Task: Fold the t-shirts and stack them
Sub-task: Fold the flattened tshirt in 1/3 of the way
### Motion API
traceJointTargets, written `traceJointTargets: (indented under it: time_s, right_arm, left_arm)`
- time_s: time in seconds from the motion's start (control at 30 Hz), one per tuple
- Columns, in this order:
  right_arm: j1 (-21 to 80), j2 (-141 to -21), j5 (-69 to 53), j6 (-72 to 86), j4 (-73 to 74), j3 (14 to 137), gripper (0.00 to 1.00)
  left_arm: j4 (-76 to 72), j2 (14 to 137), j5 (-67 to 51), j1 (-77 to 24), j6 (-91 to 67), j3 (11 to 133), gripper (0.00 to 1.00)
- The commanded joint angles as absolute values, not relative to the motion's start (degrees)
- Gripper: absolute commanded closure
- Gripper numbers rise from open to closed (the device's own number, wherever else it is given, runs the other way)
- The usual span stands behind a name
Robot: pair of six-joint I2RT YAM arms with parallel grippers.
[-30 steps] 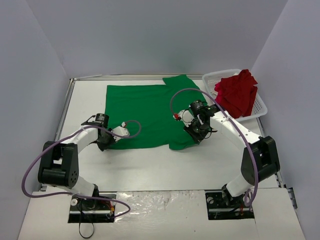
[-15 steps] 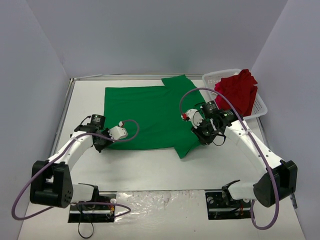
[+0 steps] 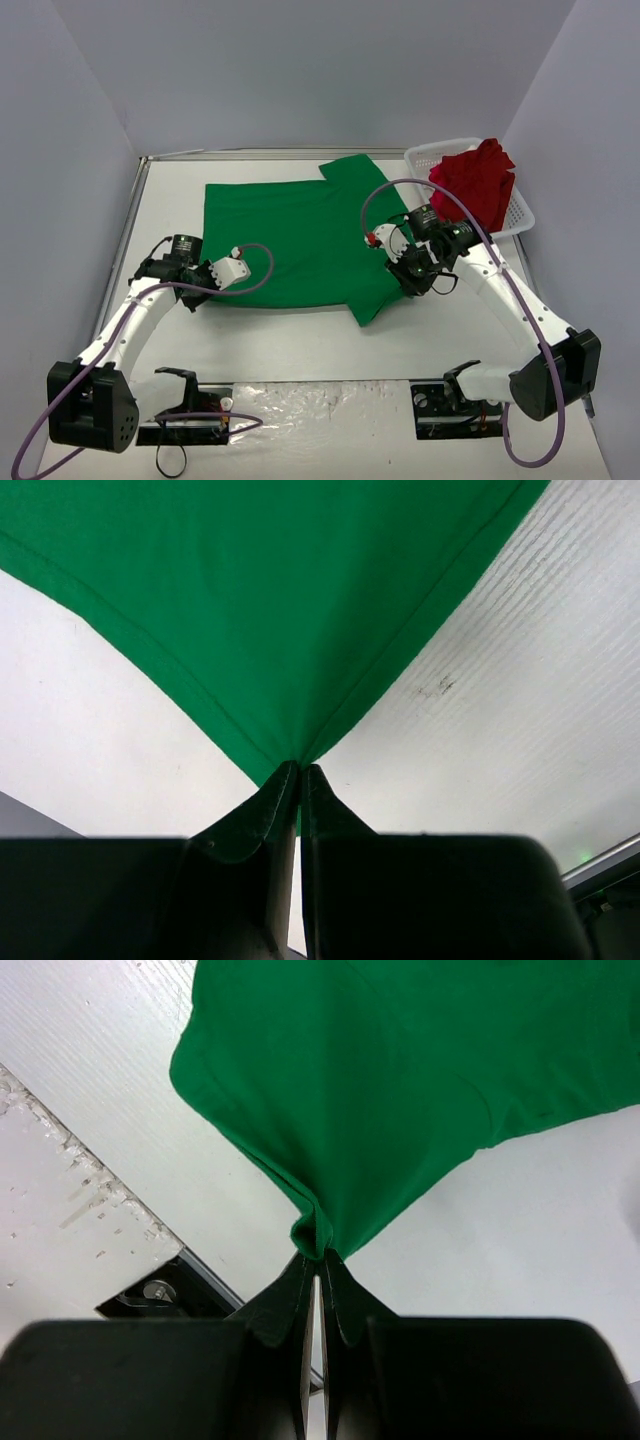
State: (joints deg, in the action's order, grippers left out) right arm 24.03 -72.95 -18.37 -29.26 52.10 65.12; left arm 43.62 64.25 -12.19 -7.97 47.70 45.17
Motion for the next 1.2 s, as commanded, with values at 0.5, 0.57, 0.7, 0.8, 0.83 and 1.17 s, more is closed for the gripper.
traceJointTargets:
  time_s: [0.5, 0.57, 0.7, 0.8, 0.83, 1.17]
  right_arm:
    - [22.1, -86.5, -16.8, -32.9, 52.4, 79.7, 1.0]
    - [21.9, -88.8, -16.7, -33.0, 52.5, 83.1, 1.0]
    - [21.7, -92.9, -16.1, -33.1, 52.6, 89.1, 1.0]
    - [21.6, -96.4, -15.6, -33.7, 53.2, 93.9, 1.0]
    - [21.5, -97.3, -15.3, -34.0, 53.3, 94.9, 1.0]
    - [18.7, -114.9, -14.0, -36.5, 53.4, 109.4, 1.0]
  left_arm:
    - [42.9, 69.3, -12.1, -6.6, 43.9, 50.2, 0.98]
    - [42.9, 70.1, -12.2, -6.4, 43.9, 51.4, 0.98]
    - [45.3, 74.0, -13.5, -5.5, 43.5, 56.8, 0.98]
    - [45.8, 76.0, -13.7, -5.0, 43.6, 60.1, 0.98]
    - [45.8, 76.5, -13.7, -4.9, 43.7, 60.8, 0.98]
    - [47.0, 88.1, -13.1, -4.1, 45.2, 68.8, 0.98]
